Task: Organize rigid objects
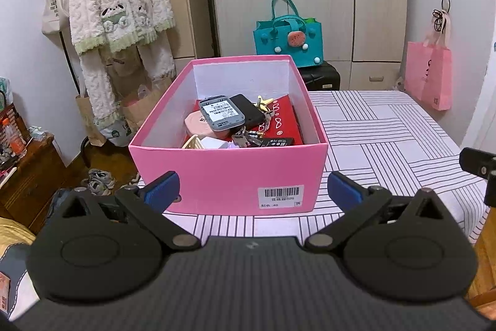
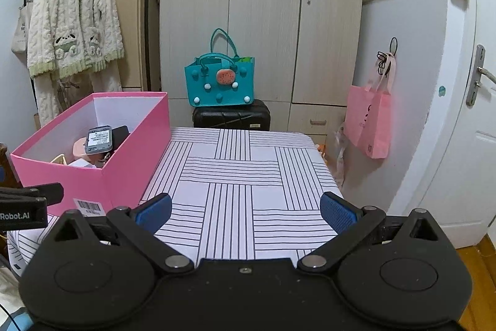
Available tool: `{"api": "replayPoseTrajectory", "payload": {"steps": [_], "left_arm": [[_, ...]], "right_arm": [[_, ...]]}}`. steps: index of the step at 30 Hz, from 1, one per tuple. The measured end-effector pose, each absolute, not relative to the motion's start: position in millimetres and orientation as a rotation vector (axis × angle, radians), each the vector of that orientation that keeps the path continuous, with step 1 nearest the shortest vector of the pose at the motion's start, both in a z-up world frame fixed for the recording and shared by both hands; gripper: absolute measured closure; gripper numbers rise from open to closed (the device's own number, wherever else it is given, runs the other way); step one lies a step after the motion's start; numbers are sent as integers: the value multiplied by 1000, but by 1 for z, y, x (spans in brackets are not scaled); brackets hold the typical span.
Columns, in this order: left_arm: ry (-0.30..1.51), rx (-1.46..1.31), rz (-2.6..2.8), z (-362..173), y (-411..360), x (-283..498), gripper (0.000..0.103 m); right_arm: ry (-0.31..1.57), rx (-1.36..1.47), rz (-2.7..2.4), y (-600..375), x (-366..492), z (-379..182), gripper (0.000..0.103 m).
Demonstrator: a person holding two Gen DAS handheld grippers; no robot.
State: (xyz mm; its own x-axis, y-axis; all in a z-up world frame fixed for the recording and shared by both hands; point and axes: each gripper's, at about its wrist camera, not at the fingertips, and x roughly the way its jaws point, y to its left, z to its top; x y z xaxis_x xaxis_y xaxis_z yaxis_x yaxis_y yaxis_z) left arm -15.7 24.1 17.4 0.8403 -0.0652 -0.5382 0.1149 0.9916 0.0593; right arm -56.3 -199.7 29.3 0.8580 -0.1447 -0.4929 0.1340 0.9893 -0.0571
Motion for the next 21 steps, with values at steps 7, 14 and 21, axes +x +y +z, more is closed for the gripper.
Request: {"api": "replayPoseTrajectory", "payload": {"steps": [7,14,21], "left_arm": [[562,93,-105,16,22,-16,0],[552,101,-114,15,21,-18,0],[574,83,-122,11,23,-11,0]], "right_arm": [[511,-11,-151,-199,-53,28,0],[501,3,-157,-202,-53,27,0],[514,6,-169,-204,-48,22,0]]}}
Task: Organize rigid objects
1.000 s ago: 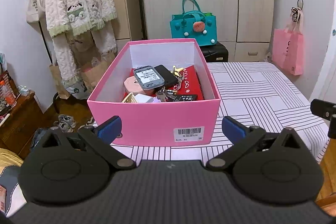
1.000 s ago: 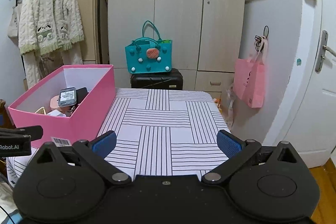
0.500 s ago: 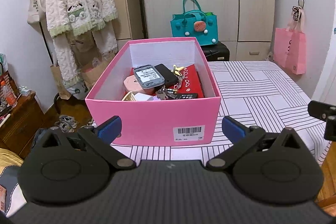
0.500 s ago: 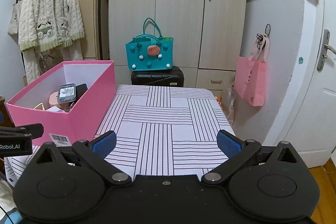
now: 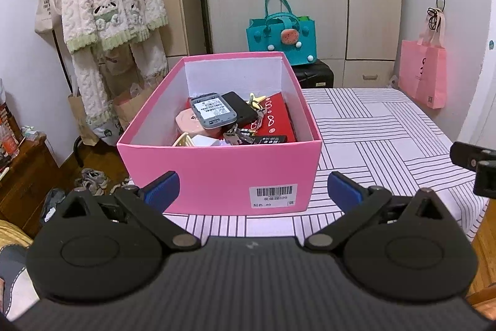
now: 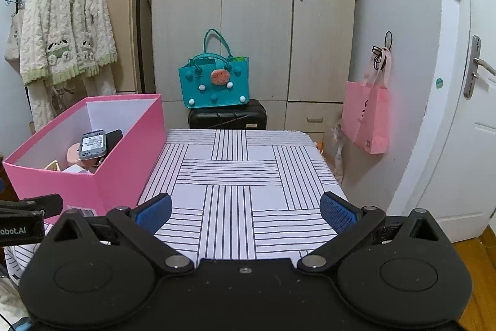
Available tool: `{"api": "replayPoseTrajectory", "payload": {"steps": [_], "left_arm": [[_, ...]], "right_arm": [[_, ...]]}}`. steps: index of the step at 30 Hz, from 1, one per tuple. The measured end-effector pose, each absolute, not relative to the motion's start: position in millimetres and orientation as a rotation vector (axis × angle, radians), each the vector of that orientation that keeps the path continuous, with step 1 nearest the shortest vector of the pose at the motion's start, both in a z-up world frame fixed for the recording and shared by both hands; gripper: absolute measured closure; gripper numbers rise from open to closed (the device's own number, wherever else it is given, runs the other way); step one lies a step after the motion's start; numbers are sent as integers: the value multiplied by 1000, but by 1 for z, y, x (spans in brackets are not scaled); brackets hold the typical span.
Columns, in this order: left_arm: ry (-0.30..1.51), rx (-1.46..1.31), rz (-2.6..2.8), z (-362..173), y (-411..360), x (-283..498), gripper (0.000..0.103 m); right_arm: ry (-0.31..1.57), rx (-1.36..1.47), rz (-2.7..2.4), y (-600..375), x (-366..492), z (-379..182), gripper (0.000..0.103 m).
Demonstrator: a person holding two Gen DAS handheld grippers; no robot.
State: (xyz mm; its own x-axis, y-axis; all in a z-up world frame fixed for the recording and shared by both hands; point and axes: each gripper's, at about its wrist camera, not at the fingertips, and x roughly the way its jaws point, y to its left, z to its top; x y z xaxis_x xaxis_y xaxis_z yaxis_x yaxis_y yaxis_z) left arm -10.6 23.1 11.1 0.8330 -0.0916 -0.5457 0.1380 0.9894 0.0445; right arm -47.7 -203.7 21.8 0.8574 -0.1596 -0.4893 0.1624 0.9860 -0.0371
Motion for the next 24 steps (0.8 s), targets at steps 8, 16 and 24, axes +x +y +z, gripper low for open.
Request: {"api": "replayPoseTrajectory", "payload": {"steps": [8,16,24], "left_arm": [[590,85,-93,5,26,-2,0],[585,93,-89,6,26,-4,0],[581,96,-90,8,24,-8,0]], "right_arm": [[512,6,-142,-201,-48,23,0],[520,5,-148,-203,-47,22,0],[526,4,-155,-204,-44,21,0]]}}
